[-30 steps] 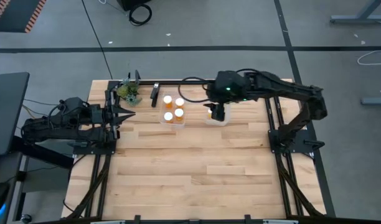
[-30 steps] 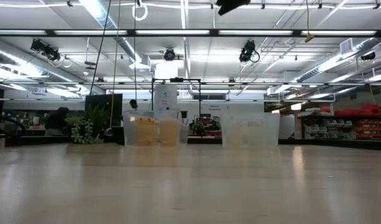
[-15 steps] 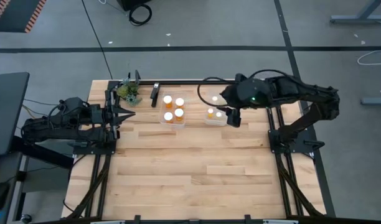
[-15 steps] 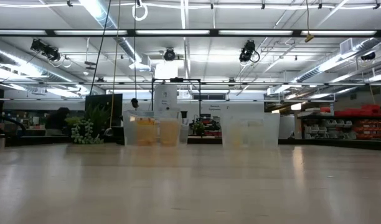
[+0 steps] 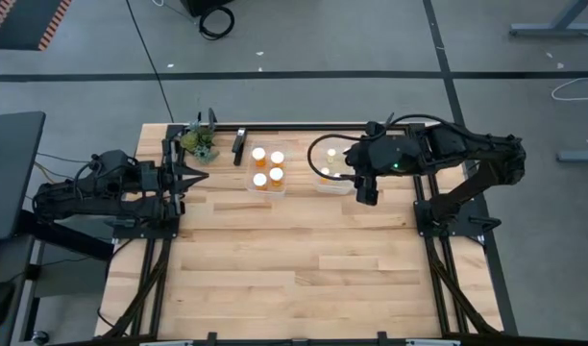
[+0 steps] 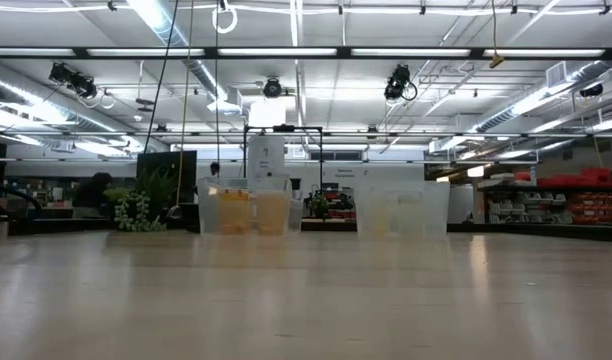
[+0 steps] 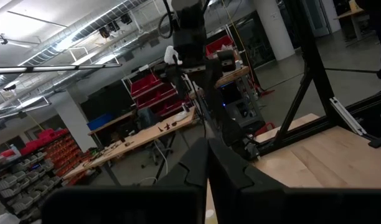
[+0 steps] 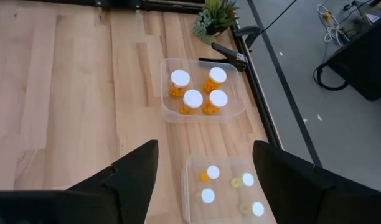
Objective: Pick and place medicine bottles into bin by pill shape (circle, oval)
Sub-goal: Return to Home Position
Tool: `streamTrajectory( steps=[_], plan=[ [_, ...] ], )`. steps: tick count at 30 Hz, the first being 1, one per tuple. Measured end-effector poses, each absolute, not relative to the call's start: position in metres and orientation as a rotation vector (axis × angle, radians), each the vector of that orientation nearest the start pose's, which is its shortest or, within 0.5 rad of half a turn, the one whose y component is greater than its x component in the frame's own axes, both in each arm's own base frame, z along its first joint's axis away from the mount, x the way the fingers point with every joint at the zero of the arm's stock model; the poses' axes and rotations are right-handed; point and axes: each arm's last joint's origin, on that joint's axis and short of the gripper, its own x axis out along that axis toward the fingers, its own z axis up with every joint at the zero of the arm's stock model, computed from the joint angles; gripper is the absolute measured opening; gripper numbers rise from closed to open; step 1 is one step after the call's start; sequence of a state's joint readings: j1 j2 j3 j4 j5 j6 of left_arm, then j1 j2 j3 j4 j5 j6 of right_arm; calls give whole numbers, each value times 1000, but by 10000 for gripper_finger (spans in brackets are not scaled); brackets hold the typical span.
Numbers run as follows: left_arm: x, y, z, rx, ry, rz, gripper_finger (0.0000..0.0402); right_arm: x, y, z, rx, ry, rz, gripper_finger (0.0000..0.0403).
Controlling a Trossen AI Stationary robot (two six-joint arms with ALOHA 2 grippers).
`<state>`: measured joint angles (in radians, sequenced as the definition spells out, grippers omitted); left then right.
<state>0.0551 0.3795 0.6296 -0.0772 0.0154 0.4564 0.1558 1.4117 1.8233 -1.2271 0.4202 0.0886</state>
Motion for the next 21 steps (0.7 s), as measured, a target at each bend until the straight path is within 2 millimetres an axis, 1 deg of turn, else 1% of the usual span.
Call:
streamTrajectory(
  steps=[3,5,9,15,21],
  plan=[
    [92,5,337,461,-161,78,22,242,26,447,-152,776,-283,267],
    [93,5,337,461,-161,78,25,240,26,441,-157,791,-283,264],
    [92,5,337,461,-161,78,27,230,23,425,-155,778,-289,258],
    [93,5,337,461,-160,78,19,202,19,395,-129,698,-290,255],
    [92,5,337,461,-166,79,19,176,15,362,-81,559,-291,255]
  ],
)
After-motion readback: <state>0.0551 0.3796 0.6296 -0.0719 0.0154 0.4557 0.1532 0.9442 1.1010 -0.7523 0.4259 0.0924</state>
